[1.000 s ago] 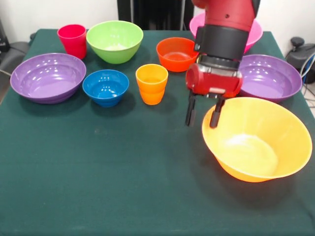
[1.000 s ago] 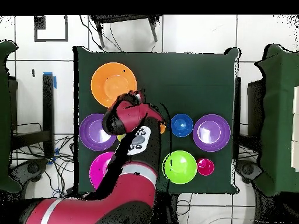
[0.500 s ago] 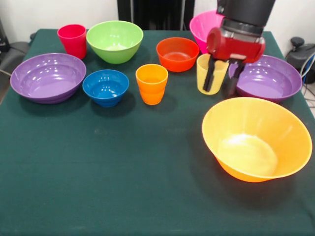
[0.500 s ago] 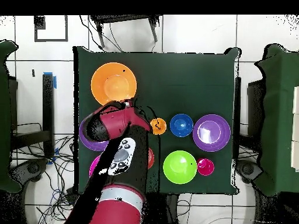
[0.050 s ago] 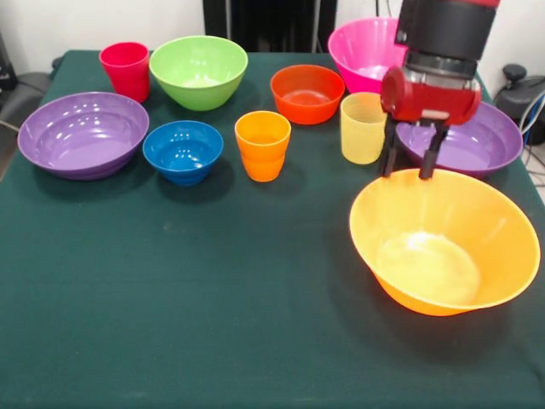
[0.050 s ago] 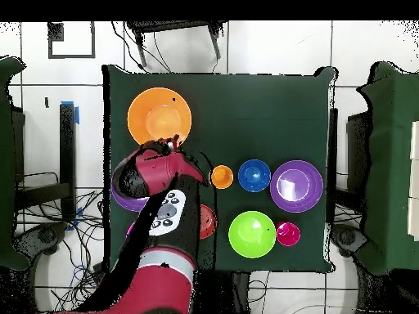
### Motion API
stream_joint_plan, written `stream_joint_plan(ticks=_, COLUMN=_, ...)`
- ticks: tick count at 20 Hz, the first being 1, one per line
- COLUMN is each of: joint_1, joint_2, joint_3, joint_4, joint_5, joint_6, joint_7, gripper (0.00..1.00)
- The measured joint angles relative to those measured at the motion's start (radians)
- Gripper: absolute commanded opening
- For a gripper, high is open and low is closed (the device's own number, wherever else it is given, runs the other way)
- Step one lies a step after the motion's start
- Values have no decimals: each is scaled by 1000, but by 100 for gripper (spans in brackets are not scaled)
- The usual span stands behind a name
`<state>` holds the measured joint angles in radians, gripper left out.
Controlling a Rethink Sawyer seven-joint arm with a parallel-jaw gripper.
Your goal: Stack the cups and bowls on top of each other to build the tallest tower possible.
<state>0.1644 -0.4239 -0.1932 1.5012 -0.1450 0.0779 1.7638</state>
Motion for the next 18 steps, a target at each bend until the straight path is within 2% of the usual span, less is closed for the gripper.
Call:
stream_joint_plan(ticks=9, joint_1=8, joint_2=124, joint_3=6, joint_4=-16, joint_5=36, joint_6=-132, joint_7=0, gripper=100)
stream_joint_plan(ticks=18, joint_1=8, joint_2=172, joint_3=5, joint_4=-53, joint_5=44, joint_6=-166, joint_7=0, gripper=100)
